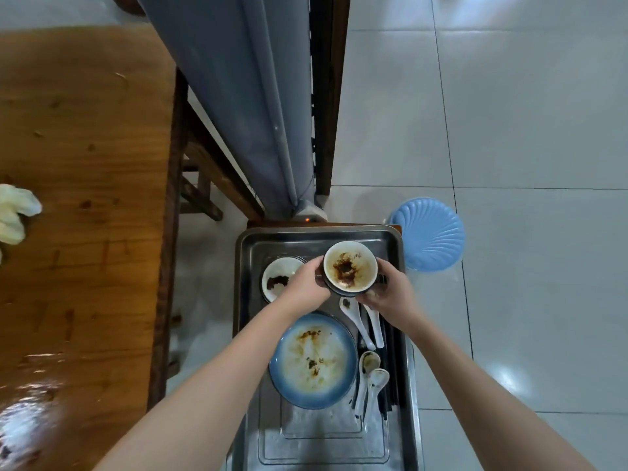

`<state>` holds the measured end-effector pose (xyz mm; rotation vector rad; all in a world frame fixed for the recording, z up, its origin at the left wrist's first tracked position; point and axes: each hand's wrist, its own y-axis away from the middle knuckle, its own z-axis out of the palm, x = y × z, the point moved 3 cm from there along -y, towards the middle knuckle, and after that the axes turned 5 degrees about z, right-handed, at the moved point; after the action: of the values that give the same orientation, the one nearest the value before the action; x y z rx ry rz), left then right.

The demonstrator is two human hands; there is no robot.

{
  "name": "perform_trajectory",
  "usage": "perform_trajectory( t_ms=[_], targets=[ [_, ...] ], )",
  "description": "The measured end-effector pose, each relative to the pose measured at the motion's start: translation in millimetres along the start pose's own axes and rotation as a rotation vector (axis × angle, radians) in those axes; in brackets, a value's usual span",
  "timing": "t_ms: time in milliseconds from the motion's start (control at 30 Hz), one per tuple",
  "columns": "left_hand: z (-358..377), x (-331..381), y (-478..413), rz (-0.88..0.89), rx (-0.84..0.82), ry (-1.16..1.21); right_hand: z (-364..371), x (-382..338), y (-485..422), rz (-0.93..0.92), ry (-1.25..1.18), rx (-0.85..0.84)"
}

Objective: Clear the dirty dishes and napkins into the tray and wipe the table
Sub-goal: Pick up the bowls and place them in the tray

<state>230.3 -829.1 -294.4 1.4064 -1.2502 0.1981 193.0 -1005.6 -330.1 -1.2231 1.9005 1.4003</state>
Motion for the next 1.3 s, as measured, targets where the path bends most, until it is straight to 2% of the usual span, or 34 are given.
perform_trajectory(
  t_ms=[267, 667, 900, 1133, 1300],
  targets=[
    [13.5, -13.3, -22.5, -0.051, -0.038, -0.018, 6.7, 20.1, -20.4, -0.003, 0.064, -0.018],
    [22.7, -12.2, -10.3, -0.078, -0.087, -0.070, 4.1, 25.9, -8.4, 0.010, 0.115, -0.095],
    [29.4, -15.9, -0.6, -0.162, -0.174, -0.064, 5.4, 36.9, 12.4, 0.101, 0.077, -0.134],
    [27.4, -18.2, 17.7, -0.140, -0.113, 0.060, -0.7, 23.3, 30.5, 0.166, 0.040, -0.126],
    [13.7, -6.8, 48.0, -0.156, -0.055, 0.132, -21.3, -2.5, 56.3, 0.142, 0.049, -0.082]
  ],
)
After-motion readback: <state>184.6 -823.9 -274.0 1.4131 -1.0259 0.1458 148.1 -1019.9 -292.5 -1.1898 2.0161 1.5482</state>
